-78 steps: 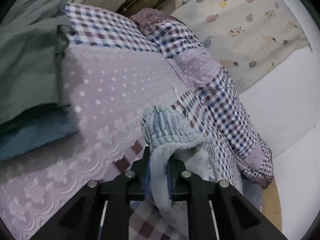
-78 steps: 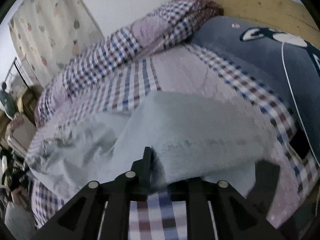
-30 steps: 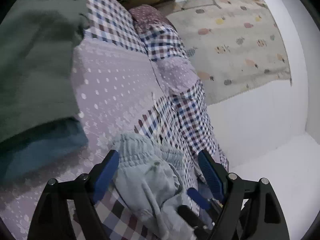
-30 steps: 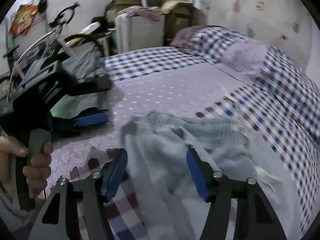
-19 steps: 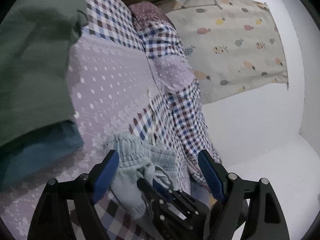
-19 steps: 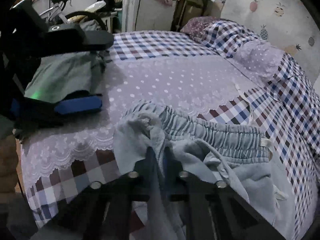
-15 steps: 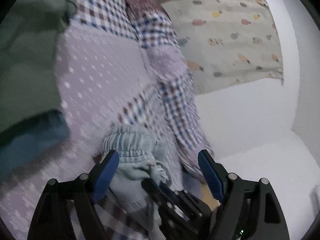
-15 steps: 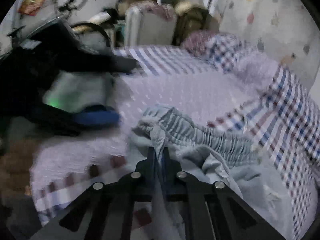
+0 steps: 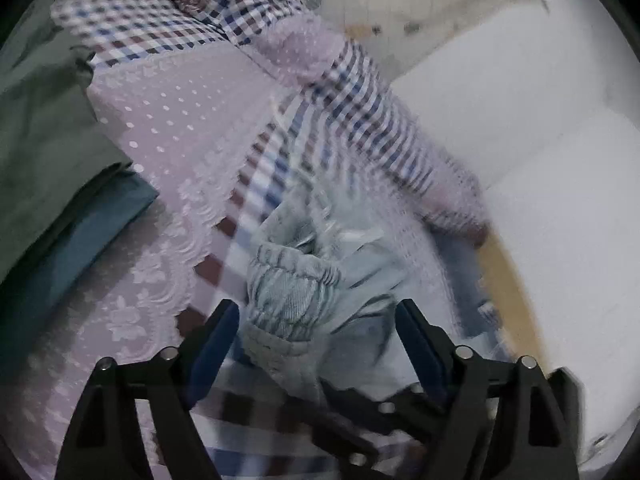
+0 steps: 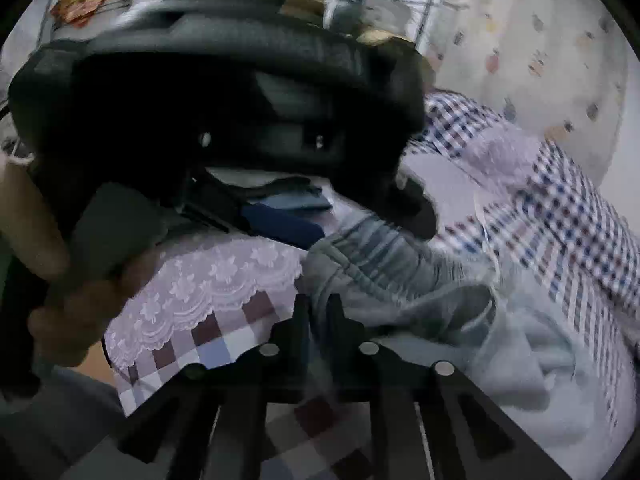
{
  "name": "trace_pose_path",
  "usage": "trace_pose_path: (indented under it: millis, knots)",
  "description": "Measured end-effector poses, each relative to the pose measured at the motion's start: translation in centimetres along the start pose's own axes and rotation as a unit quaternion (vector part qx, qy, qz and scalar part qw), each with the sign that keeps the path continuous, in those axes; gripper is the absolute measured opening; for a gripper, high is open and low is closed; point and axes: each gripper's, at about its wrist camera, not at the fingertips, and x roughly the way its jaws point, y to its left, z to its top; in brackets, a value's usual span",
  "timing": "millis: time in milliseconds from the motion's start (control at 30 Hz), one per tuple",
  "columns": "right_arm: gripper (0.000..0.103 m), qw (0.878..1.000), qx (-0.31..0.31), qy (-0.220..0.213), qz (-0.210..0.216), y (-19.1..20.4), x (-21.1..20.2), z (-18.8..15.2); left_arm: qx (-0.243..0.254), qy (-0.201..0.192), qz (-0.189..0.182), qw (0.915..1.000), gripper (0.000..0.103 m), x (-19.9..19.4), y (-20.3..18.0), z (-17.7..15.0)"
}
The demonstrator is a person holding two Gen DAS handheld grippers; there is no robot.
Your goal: Fold clothes
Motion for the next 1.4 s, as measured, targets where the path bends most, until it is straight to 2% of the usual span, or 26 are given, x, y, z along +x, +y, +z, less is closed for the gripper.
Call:
trace_pose_path:
  millis: [67, 100, 133, 233, 267, 300, 367, 433, 467, 500, 533, 633, 767, 833, 900, 933, 1000, 1033, 1067, 1133, 1200, 1267, 1300, 1333, 1400]
  knots:
    - [0.022, 1.0, 0.017, 0.005, -0.003, -0.1, -0.4, -1.0, 0.012, 0.008, 0.026, 0.9996, 0.079, 0.6, -0.1, 0.0]
    - [0.038, 1.0, 0.026, 0.007, -0.004, -0.2, -0.6, -1.4, 0.018, 0.009, 0.039, 0.999, 0.078, 0.8, -0.2, 0.0]
    - [0.046, 0.999, 0.031, 0.01, -0.009, -0.4, -1.0, -2.1, 0.024, 0.009, 0.049, 0.9985, 0.076, 1.1, -0.2, 0.1]
    - [0.052, 0.998, 0.033, 0.022, -0.04, -1.7, -3.6, -4.6, 0.035, 0.008, 0.06, 0.9976, 0.074, 1.7, -0.4, 0.6]
    - [0.053, 0.998, 0.034, 0.028, -0.053, -2.3, -4.5, -5.5, 0.038, 0.008, 0.068, 0.9969, 0.071, 2.0, -0.4, 0.8]
    - [0.056, 0.996, 0.036, 0.036, -0.068, -3.2, -5.5, -6.6, 0.038, 0.009, 0.076, 0.9963, 0.06, 2.3, -0.3, 1.0]
    - [0.058, 0.992, 0.047, 0.057, -0.103, -5.3, -7.6, -9.0, 0.033, 0.006, 0.079, 0.9963, 0.054, 2.7, 0.1, 1.4]
    - [0.06, 0.985, 0.064, 0.08, -0.142, -7.8, -9.5, -11.5, 0.017, -0.011, 0.065, 0.9977, 0.034, 2.6, 0.9, 2.2]
    - [0.061, 0.98, 0.072, 0.092, -0.162, -9.1, -10.4, -12.8, 0.0, -0.022, 0.058, 0.9981, 0.029, 2.7, 1.6, 2.3]
    - [0.061, 0.975, 0.081, 0.104, -0.181, -10.3, -11.4, -14.1, -0.025, -0.035, 0.046, 0.998, 0.028, 2.6, 2.4, 2.4]
    - [0.061, 0.969, 0.089, 0.115, -0.2, -11.6, -12.3, -15.4, -0.059, -0.057, 0.018, 0.9964, 0.027, 2.3, 3.5, 2.4]
    - [0.061, 0.952, 0.143, 0.131, -0.237, -15.3, -16.4, -18.9, -0.104, -0.116, -0.02, 0.9875, 0.026, 1.0, 4.8, 2.2]
    - [0.062, 0.916, 0.262, 0.108, -0.285, -20.8, -23.9, -23.6, -0.129, -0.175, -0.046, 0.975, 0.026, -0.1, 5.3, 1.9]
    - [0.064, 0.891, 0.32, 0.095, -0.307, -23.5, -27.7, -26.0, -0.16, -0.196, -0.059, 0.9658, 0.026, -0.2, 6.4, 1.8]
    - [0.065, 0.86, 0.383, 0.071, -0.329, -26.0, -32.1, -28.6, -0.19, -0.21, -0.071, 0.9564, 0.023, -0.6, 7.6, 1.9]
    - [0.066, 0.842, 0.417, 0.055, -0.339, -26.9, -34.3, -30.1, -0.206, -0.238, -0.073, 0.9464, 0.0, -1.6, 8.6, 1.6]
    - [0.066, 0.798, 0.494, 0.019, -0.345, -28.9, -38.2, -33.6, -0.23, -0.293, -0.077, 0.9248, 0.0, -3.1, 10.0, 1.4]
    - [0.066, 0.781, 0.522, 0.005, -0.344, -29.8, -39.5, -34.9, -0.239, -0.322, -0.087, 0.9121, 0.0, -4.9, 11.2, 1.2]
    - [0.066, 0.774, 0.536, -0.004, -0.338, -30.4, -39.7, -35.5, -0.245, -0.329, -0.097, 0.9067, 0.0, -5.8, 12.1, 1.4]
    - [0.067, 0.758, 0.564, -0.021, -0.326, -31.6, -40.0, -36.7, -0.246, -0.314, -0.094, 0.9122, 0.0, -6.2, 13.0, 1.6]
    - [0.068, 0.742, 0.592, -0.038, -0.313, -32.9, -40.3, -37.8, -0.224, -0.289, -0.071, 0.9281, 0.0, -5.7, 12.2, 1.8]
    - [0.068, 0.724, 0.619, -0.055, -0.3, -34.1, -40.6, -39.0, -0.182, -0.255, -0.059, 0.9478, 0.002, -4.4, 10.7, 2.2]
    - [0.068, 0.715, 0.632, -0.064, -0.294, -34.8, -40.8, -39.5, -0.161, -0.238, -0.052, 0.9564, 0.013, -3.9, 9.8, 2.3]
    - [0.068, 0.705, 0.644, -0.072, -0.287, -35.4, -40.9, -40.1, -0.142, -0.224, -0.047, 0.9631, 0.034, -3.2, 9.0, 2.3]
    - [0.068, 0.685, 0.669, -0.089, -0.273, -36.7, -41.3, -41.3, -0.113, -0.199, -0.051, 0.9722, 0.059, -1.5, 7.5, 2.3]
